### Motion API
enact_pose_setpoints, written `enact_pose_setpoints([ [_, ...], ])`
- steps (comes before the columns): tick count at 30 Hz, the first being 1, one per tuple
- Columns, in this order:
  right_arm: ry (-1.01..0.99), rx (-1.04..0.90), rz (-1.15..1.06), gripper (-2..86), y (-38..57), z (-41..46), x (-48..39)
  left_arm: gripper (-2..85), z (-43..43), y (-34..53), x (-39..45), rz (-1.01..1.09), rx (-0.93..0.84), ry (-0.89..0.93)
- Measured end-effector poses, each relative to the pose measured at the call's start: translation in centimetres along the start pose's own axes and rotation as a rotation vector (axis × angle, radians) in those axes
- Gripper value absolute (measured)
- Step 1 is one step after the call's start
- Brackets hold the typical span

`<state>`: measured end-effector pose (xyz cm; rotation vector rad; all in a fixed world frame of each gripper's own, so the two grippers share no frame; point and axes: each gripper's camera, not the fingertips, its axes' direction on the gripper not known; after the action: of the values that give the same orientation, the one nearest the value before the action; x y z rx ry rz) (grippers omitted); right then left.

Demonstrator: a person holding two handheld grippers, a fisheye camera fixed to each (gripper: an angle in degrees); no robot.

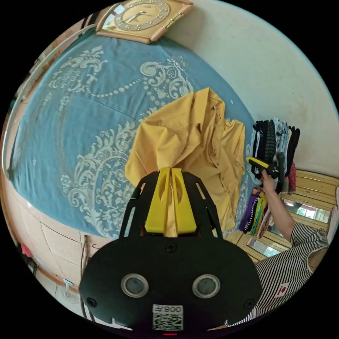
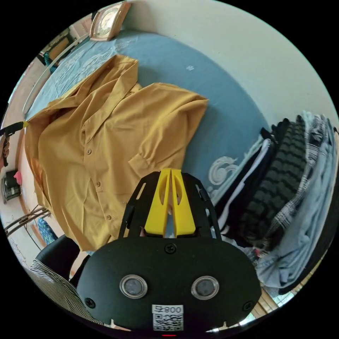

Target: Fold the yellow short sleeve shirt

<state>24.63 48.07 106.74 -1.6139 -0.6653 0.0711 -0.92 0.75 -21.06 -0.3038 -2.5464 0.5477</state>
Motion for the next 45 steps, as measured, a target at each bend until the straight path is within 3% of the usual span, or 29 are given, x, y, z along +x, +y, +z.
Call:
enact_pose_setpoints([
  [6,0.098,0.032,0.148,0.2,0.2,-3.3,4.2,0.9,-3.4,-0.7,-5.3,-0.177,0.153,-0.116],
  [12,-0.060,0.087,0.145,1.8,0.6,-3.4,3.1,1.8,-1.3,0.5,-8.1,-0.293,0.169,-0.172],
  [19,-0.168,0.009,0.002,6.0,0.3,0.7,-3.1,5.2,7.9,5.8,-4.7,-0.175,-0.008,0.122],
  [25,-0.201,-0.017,-0.005,6.7,0.1,2.5,-4.1,4.9,16.7,8.1,-2.2,-0.079,-0.252,-0.002],
  [28,-0.203,-0.042,0.001,6.7,0.2,3.5,-4.1,2.4,18.4,8.6,-2.6,-0.070,-0.275,-0.084],
  [45,-0.328,-0.010,0.110,5.9,5.3,5.5,-2.7,0.2,20.1,15.1,-4.1,-0.010,-0.353,0.108],
])
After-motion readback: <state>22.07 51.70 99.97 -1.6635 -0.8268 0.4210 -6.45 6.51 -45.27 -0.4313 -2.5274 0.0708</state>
